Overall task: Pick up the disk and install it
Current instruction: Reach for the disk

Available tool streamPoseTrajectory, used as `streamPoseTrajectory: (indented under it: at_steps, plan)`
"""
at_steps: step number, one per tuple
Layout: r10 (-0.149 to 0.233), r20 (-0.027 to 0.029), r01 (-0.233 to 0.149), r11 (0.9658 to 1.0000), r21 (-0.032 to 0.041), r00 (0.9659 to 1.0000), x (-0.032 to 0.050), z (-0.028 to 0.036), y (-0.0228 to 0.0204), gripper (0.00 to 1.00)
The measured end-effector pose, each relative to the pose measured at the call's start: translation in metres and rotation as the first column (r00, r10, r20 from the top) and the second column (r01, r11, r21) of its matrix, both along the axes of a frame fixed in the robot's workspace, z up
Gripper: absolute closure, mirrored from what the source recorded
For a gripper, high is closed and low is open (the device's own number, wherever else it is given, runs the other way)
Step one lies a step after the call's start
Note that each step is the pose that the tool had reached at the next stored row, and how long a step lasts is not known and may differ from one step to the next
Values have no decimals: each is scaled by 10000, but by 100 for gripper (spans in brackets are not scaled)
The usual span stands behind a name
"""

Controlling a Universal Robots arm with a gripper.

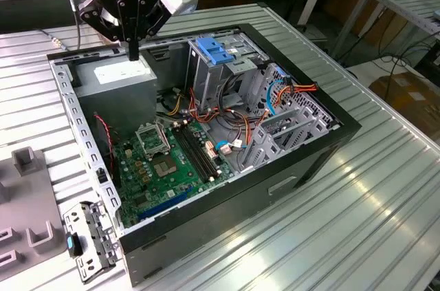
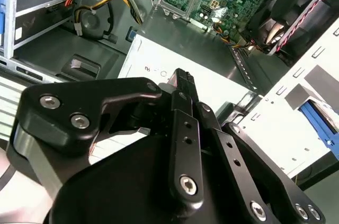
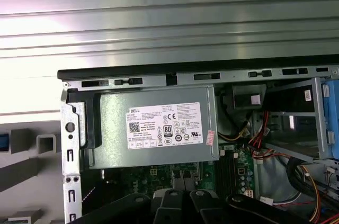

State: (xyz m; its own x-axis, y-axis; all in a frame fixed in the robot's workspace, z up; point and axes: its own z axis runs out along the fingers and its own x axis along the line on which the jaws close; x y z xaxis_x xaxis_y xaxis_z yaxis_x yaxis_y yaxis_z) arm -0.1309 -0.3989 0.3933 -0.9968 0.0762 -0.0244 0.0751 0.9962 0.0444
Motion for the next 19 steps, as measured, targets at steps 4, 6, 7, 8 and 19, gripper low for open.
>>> streamPoseTrajectory:
  at_steps: [4,6,7,8,19]
  plan:
    - [0,0,0,10000,0,10000,-35,0,0,89]
    - [-1,0,1,10000,0,10000,-46,0,0,89]
    - [-1,0,1,10000,0,10000,-55,0,0,89]
    - [0,0,0,10000,0,10000,-64,-1,0,89]
    - [0,0,0,10000,0,10000,-185,-2,0,89]
